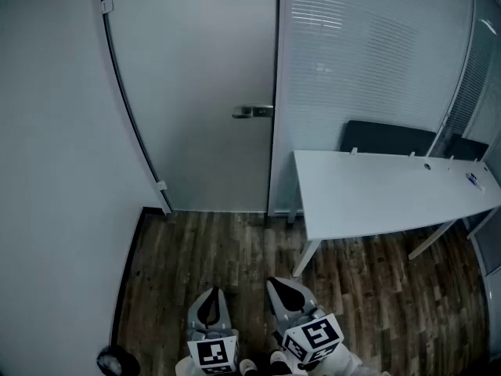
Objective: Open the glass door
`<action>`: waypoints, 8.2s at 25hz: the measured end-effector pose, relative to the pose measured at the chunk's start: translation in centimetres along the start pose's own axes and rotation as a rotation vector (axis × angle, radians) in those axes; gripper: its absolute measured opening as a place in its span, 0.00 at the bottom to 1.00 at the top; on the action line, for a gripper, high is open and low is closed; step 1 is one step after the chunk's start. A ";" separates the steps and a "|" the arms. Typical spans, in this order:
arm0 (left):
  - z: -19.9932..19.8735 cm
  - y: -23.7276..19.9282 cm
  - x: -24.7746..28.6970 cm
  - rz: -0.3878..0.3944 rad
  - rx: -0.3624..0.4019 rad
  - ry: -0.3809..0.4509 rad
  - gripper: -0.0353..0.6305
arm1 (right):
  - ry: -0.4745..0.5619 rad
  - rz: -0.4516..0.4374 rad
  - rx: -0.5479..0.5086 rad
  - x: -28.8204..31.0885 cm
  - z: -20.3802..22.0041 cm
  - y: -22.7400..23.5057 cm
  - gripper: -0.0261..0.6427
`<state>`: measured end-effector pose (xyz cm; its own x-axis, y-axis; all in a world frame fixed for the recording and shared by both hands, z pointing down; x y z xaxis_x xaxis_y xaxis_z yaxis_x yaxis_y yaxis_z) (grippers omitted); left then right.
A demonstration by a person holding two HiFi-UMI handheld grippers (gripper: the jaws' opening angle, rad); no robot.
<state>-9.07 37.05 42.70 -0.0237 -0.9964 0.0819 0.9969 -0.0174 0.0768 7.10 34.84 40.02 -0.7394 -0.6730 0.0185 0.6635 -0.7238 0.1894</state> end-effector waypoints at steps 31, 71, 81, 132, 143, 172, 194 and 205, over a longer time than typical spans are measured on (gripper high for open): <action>-0.4 4.6 8.1 -0.018 -0.026 0.019 0.06 | 0.008 -0.030 0.057 2.2 -0.8 8.7 0.05; 1.3 -6.4 43.7 0.199 0.017 -0.046 0.06 | -0.011 0.236 0.102 32.0 -1.0 25.9 0.05; -1.5 -2.7 57.3 0.177 0.060 -0.022 0.06 | 0.011 0.214 0.114 38.1 -4.2 37.9 0.05; 5.2 1.5 86.3 0.158 1.280 0.208 0.23 | -0.057 0.447 0.183 41.1 -4.6 47.8 0.05; 7.2 2.0 86.5 0.100 0.916 0.084 0.24 | -0.086 0.413 0.211 41.6 -3.1 48.1 0.05; 8.9 1.3 78.6 0.152 0.821 -0.091 0.24 | -0.072 0.301 0.228 41.7 -3.0 47.0 0.05; 6.6 -0.5 73.6 0.025 1.086 -0.079 0.28 | -0.034 0.257 0.231 33.8 -2.4 43.7 0.05; 3.8 -4.8 49.0 0.125 0.210 -0.177 0.05 | -0.034 0.217 0.122 28.1 -1.1 27.9 0.05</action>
<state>-15.36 -11.32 50.13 0.0671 -0.9592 0.2746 0.9559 0.1406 0.2577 4.99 -4.45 44.72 -0.5860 -0.8036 0.1040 0.7899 -0.5379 0.2946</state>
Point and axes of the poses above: the fingertips, and each gripper's own axes: x forward along the fingers, y to its right, z out of its underside, the point moved 5 cm from there along -x, backward along the fingers, and after that the axes turned 10 degrees about -z, right-handed, at the moved point
